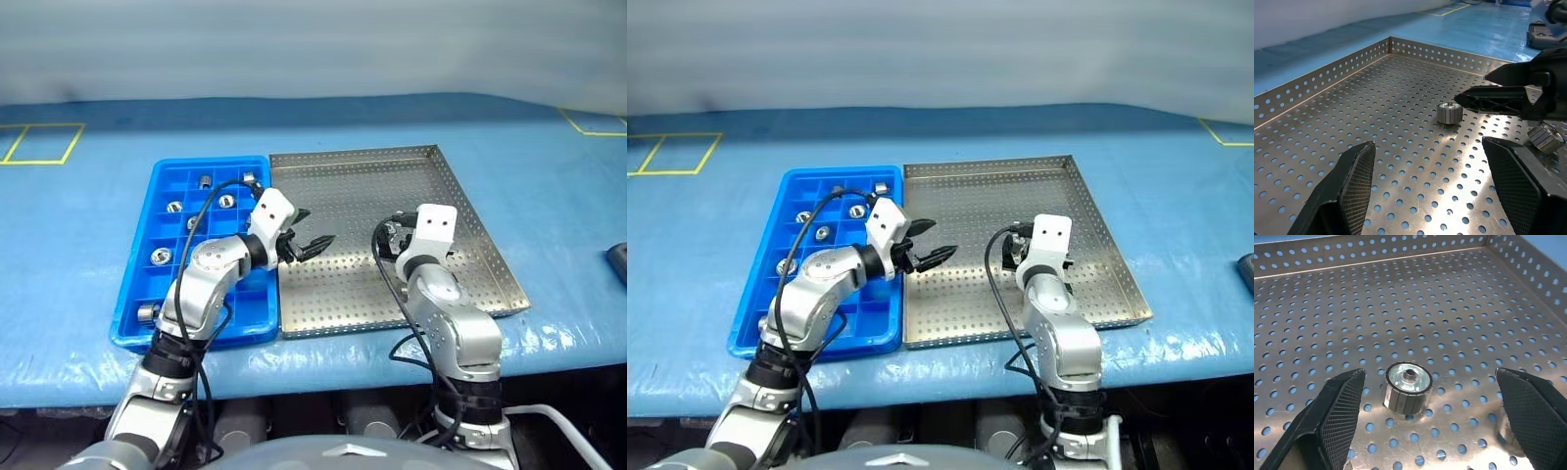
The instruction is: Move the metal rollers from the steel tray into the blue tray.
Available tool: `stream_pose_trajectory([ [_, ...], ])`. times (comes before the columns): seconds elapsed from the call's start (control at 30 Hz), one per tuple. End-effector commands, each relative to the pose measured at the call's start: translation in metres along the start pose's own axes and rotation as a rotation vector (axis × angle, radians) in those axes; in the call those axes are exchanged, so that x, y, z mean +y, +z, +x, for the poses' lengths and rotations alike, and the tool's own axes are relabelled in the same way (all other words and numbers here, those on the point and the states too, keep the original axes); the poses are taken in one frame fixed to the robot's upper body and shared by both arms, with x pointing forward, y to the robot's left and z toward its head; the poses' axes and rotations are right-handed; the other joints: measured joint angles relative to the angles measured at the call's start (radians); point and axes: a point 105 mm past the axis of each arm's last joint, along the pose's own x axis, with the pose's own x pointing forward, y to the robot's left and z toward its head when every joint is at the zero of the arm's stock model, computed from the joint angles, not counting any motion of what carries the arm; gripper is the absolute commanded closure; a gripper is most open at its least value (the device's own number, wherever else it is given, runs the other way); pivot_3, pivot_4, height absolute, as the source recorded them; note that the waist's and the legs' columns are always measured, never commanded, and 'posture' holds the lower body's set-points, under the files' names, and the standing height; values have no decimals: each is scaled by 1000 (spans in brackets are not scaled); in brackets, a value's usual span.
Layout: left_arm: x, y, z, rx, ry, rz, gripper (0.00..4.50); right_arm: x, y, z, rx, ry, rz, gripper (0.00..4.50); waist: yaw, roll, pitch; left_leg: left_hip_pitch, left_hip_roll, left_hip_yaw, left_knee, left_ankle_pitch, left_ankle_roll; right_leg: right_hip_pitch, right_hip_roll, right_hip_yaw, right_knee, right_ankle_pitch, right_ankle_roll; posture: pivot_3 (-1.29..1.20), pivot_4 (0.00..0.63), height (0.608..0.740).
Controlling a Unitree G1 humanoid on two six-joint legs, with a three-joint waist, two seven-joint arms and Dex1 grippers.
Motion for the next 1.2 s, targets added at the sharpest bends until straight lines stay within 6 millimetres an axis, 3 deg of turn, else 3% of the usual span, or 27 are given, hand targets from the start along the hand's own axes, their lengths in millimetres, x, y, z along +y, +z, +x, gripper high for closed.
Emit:
stream_pose_trajectory([
  [0.03, -14, 19, -5, -77, -61, 78, 730, 0, 5, 10, -30, -7, 28, 0, 1, 0, 0, 0, 0, 0, 0, 0, 0, 0, 0, 0, 0, 0, 0, -56, 150, 740],
  [0.33, -28, 13, -14, -94, -123, 81, 730, -8, -1, 28, -4, -44, 62, 0, 0, 0, 0, 1, 0, 0, -2, 0, 0, 0, 0, 0, 0, 0, -1, -56, 150, 740],
  [0.63, -30, 9, -16, -100, -87, 30, 730, 6, -12, 37, 52, 26, 55, 0, 2, 0, 0, 1, 0, 1, -2, 0, 0, 1, 0, 0, 0, -1, -1, -36, 150, 740],
  [0.73, -27, 8, -17, -100, -63, 22, 702, 9, -15, 38, 68, 36, 59, 596, 1, 0, 0, 2, 0, 1, -2, 0, 0, 1, 0, 0, 0, -1, -1, -24, 150, 740],
  [0.93, -24, 8, -18, -110, -27, 15, 702, 10, -14, 36, 62, 46, 63, 2524, 4, 0, 0, 2, 0, 1, -2, 0, 0, 1, 0, 0, 0, -1, -1, -13, 150, 740],
  [0.97, -22, 9, -19, -116, -11, 16, 702, 12, -12, 34, 56, 55, 55, 2687, 4, 0, 0, 2, 0, 1, -2, 0, 0, 1, 0, 0, 0, -1, -1, -13, 150, 740],
  [1.1, -11, 12, -22, -140, 78, 21, 702, 21, 0, 27, 13, 109, -16, 2687, 6, 1, 0, 2, 0, 1, -2, 0, 0, 0, 0, 0, 0, -1, -1, 6, 150, 740],
  [1.2, -2, 19, -27, -162, 146, 23, 702, 41, 21, 17, -50, 215, -107, 2687, 8, 1, 1, 1, 0, 1, -2, 0, 0, 0, 0, 0, 0, -1, -1, 53, 150, 740],
])
